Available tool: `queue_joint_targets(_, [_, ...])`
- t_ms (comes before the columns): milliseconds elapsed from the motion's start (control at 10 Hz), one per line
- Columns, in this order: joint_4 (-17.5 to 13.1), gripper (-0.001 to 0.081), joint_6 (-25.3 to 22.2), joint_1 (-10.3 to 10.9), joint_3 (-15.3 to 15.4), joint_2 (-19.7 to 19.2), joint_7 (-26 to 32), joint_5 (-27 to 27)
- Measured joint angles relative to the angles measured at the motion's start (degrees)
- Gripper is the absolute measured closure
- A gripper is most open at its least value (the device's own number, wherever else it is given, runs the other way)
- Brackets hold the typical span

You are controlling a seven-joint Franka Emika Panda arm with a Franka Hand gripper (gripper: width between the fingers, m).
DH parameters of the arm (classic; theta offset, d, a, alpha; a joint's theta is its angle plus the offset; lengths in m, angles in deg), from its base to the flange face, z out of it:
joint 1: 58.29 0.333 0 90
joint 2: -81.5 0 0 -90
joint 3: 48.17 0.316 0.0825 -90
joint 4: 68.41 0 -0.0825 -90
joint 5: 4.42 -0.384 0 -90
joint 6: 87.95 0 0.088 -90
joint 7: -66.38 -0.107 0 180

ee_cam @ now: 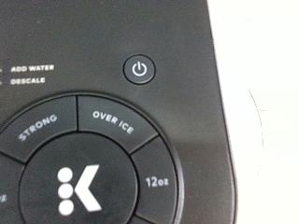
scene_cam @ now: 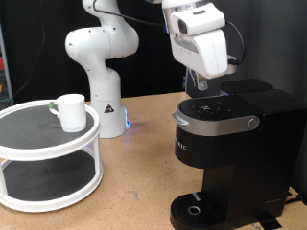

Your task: Make a cup of coffee with the keurig machine

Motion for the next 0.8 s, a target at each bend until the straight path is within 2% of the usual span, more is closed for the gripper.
queue_joint_targets(400, [0.1,0.0804,-1.6,-0.3,-0.4,0.1,1.9,0.5])
queue_joint_targets(800, [-0.1,0.0804,-9.6,-1.8,-3.2,1.7,10.6,0.9])
